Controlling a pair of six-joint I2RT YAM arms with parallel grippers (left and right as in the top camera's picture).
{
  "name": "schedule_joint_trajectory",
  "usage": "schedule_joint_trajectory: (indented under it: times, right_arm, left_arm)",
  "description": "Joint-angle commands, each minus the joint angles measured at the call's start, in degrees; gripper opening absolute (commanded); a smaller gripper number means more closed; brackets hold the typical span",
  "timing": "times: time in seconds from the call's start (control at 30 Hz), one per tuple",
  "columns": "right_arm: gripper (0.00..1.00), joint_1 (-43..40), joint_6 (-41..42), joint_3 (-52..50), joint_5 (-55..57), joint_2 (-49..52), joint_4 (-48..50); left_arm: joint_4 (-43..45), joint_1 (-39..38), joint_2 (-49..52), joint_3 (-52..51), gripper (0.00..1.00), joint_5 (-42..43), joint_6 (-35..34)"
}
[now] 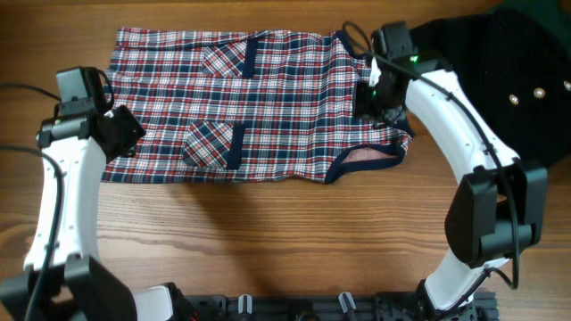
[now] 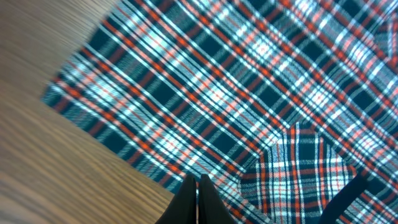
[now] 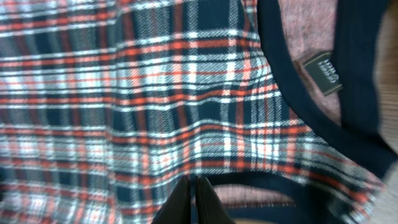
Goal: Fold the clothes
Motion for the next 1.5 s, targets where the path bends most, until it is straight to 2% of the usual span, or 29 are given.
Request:
schedule_joint_trajectory:
  times: [0.0, 0.47, 0.53, 0.63, 0.73, 0.97, 1.27, 1.47]
  right_arm:
    - [0.04, 0.1, 1.3, -4.7, 1.5, -0.1, 4.1]
    - [0.04, 0.1, -0.3, -5.7, 3.8, 0.0, 5.6]
    - [0.04, 0.1, -0.3, -5.7, 3.8, 0.0, 5.6]
    - [0.04, 0.1, -0.2, -5.7, 3.8, 0.0, 5.6]
    - [0.04, 0.1, -0.2, -5.7, 3.8, 0.0, 5.0]
    - [0.04, 0.1, 0.0, -5.7, 3.5, 0.0, 4.7]
    - [0.04, 0.1, 2.6, -5.7, 2.5, 0.0, 1.5]
    - [0.04, 0.2, 4.4, -6.7, -1.0, 0.0, -2.8]
  left_arm:
    - [1.1, 0.0, 4.8, -0.4, 0.04, 2.6, 2.9]
    - [4.8, 0.2, 15.3, -1.9, 0.04, 1.7, 4.3]
    - [4.9, 0.2, 15.7, -1.9, 0.04, 1.7, 1.6]
    - [4.7, 0.3, 17.7, -1.9, 0.04, 1.5, -6.1]
    - [5.2, 0.4, 20.5, -3.3, 0.04, -3.1, -11.6]
    - [5.5, 3.9, 21.9, -3.7, 0.04, -4.1, -11.7]
    - [6.0, 16.8, 21.9, -6.7, 0.04, -4.1, -12.4]
    - [6.4, 16.2, 21.9, -6.7, 0.04, -3.9, -11.8]
